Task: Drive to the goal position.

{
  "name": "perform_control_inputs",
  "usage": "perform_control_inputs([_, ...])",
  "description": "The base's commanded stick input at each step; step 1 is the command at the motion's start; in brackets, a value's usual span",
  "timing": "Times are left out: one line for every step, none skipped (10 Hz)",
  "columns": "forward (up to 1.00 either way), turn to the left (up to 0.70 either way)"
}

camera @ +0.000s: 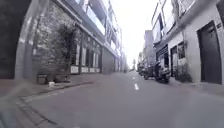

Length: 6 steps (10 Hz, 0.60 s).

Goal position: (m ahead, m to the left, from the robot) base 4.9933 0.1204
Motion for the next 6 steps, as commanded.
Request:
perform_control_inputs([1.00,0.00])
perform_control_inputs([1.00,0.00])
perform_control_inputs([1.00,0.00])
perform_control_inputs([1.00,0.00])
perform_control_inputs([1.00,0.00])
perform_control_inputs([1.00,0.00])
